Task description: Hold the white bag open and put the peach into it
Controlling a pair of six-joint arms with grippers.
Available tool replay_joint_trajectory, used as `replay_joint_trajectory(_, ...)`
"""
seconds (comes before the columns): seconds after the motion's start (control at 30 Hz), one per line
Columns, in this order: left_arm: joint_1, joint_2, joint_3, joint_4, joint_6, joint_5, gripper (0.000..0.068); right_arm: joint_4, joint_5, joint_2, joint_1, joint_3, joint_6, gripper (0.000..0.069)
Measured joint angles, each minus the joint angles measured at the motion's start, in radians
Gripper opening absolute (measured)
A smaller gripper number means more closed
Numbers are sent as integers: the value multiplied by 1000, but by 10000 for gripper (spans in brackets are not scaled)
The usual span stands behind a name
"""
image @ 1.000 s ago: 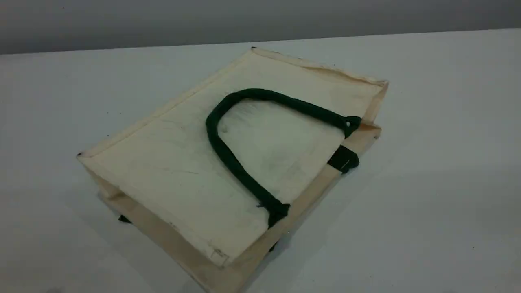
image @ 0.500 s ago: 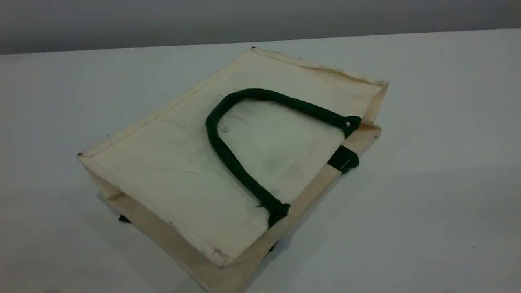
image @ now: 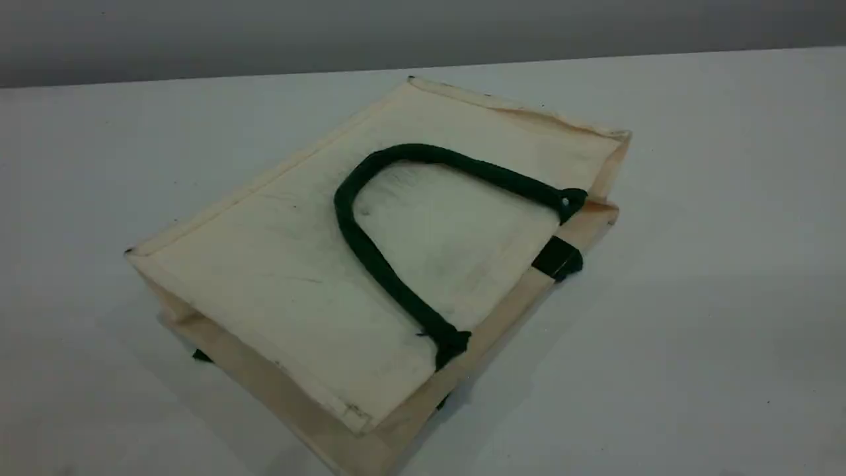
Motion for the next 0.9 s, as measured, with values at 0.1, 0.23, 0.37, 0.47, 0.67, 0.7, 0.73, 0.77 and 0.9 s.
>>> replay_joint_trajectory(0.1, 0, 0, 0, -55, 77, 0, 467, 0, 0, 0, 0, 0, 0, 439)
replay_joint_trajectory(0.23, 0, 0, 0, -81, 200, 0, 467, 0, 0, 0, 0, 0, -1, 439)
replay_joint_trajectory(0.37, 0, 0, 0, -74, 212, -16, 467, 0, 0, 0, 0, 0, -4, 439)
replay_joint_trajectory(0.47, 0, 0, 0, -51, 212, -35, 467, 0, 0, 0, 0, 0, -4, 439)
replay_joint_trajectory(0.67, 64, -106, 0, -51, 225, 4, 467, 0, 0, 0, 0, 0, -2, 439)
replay_joint_trajectory(0.7, 89, -130, 0, -51, 242, 15, 467, 0, 0, 0, 0, 0, -1, 439)
replay_joint_trajectory(0.73, 108, -158, 0, -51, 256, 24, 467, 0, 0, 0, 0, 0, -1, 439)
replay_joint_trajectory(0.77, 131, -184, 0, -51, 265, 26, 467, 0, 0, 0, 0, 0, -1, 439)
replay_joint_trajectory(0.9, 214, -242, 0, -51, 265, 27, 467, 0, 0, 0, 0, 0, -1, 439)
